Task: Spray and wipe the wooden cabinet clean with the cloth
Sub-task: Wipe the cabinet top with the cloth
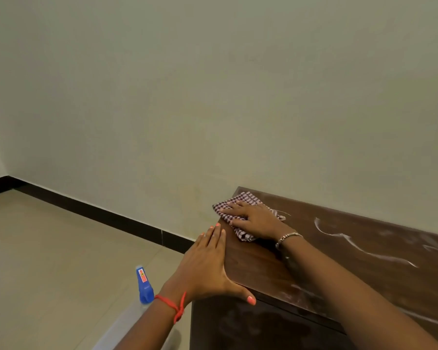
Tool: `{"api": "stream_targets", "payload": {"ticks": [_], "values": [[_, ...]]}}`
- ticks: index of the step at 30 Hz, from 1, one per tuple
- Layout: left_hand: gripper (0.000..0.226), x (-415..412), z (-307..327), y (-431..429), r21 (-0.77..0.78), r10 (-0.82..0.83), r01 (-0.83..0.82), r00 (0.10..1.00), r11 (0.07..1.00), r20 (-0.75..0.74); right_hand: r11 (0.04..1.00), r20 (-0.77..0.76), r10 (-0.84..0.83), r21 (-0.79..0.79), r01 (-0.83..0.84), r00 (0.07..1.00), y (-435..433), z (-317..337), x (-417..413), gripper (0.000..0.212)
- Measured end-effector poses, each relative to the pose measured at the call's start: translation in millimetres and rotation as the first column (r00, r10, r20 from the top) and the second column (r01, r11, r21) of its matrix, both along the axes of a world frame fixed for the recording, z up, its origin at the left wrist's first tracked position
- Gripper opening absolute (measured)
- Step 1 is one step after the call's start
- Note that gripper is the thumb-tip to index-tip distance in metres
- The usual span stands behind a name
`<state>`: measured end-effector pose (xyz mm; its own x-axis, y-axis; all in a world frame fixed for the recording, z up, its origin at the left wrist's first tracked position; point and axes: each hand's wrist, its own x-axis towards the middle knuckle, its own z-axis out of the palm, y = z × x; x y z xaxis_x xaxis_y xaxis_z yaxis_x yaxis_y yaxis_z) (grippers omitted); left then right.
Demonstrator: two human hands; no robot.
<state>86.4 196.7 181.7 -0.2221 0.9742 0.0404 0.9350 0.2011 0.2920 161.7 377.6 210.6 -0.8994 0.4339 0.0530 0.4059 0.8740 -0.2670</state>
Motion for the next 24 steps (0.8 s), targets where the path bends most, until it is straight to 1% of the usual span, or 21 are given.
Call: {"api": "stream_targets", "payload": {"ticks": [3,5,7,8,10,11,12,14,16,18,19,21,23,24], "values": [[0.144,-0.4,-1.7,0.8,0.025,-0.009,0.011,0.999,1.0,-0.05,0.984,-0.105,0.103,-0.136,-0.117,0.989,5.4,-0.8,26.9,0.038],[0.144,0.1,-2.9,1.2,0.037,-0.001,0.003,0.999,0.999,-0.054,0.959,-0.156,0.09,-0.252,-0.128,0.984,15.5,-0.2,39.5,0.036],[0.144,0.1,-3.4,1.6,0.043,0.003,-0.001,0.999,0.999,-0.051,0.945,-0.19,0.016,-0.318,-0.077,0.982,28.4,1.0,39.0,0.034],[0.144,0.1,-3.3,1.3,0.043,0.0,0.002,0.999,0.999,-0.051,0.956,-0.177,-0.03,-0.291,-0.023,0.984,35.0,1.3,33.5,0.033],[0.144,0.2,-4.2,1.6,0.041,0.001,0.001,0.999,0.999,-0.049,0.989,-0.076,-0.116,-0.103,0.108,0.99,43.3,0.2,16.6,0.037],[0.144,0.2,-4.4,2.1,0.04,0.002,0.0,0.999,0.999,-0.051,0.987,-0.013,-0.159,-0.015,0.158,0.987,44.3,0.1,6.4,0.04],[0.145,0.6,-4.1,2.3,0.04,0.002,0.001,0.998,0.999,-0.055,0.981,0.032,-0.194,0.031,0.193,0.98,43.8,0.2,-4.0,0.043],[0.144,1.6,-3.0,2.4,0.045,-0.003,0.006,0.998,0.999,-0.066,0.976,0.068,-0.216,0.036,0.214,0.974,38.8,1.2,-19.3,0.046],[0.142,3.4,-0.5,0.8,0.05,-0.007,0.01,0.997,0.999,-0.071,0.984,0.072,-0.175,0.006,0.176,0.982,36.2,1.7,-21.9,0.046],[0.141,5.5,1.8,-1.5,0.051,-0.001,0.005,0.997,0.999,-0.071,0.993,0.01,-0.086,-0.077,0.087,0.996,37.3,2.1,-12.5,0.043],[0.14,5.9,2.9,-2.1,0.057,0.003,0.001,0.997,0.998,-0.074,0.988,-0.036,-0.036,-0.154,0.03,0.999,37.9,3.4,-6.0,0.041],[0.138,6.9,4.3,-3.4,0.055,0.004,0.001,0.996,0.998,-0.087,0.933,-0.118,0.024,-0.354,-0.065,0.993,39.2,4.0,7.5,0.035],[0.139,6.2,3.7,-2.8,0.05,0.008,-0.003,0.996,0.999,-0.094,0.877,-0.19,-0.013,-0.473,-0.08,0.982,41.9,5.0,20.3,0.028],[0.14,6.0,3.2,-2.8,0.049,0.009,-0.005,0.995,0.999,-0.096,0.87,-0.219,-0.064,-0.491,-0.053,0.974,45.8,3.8,23.9,0.024]]}}
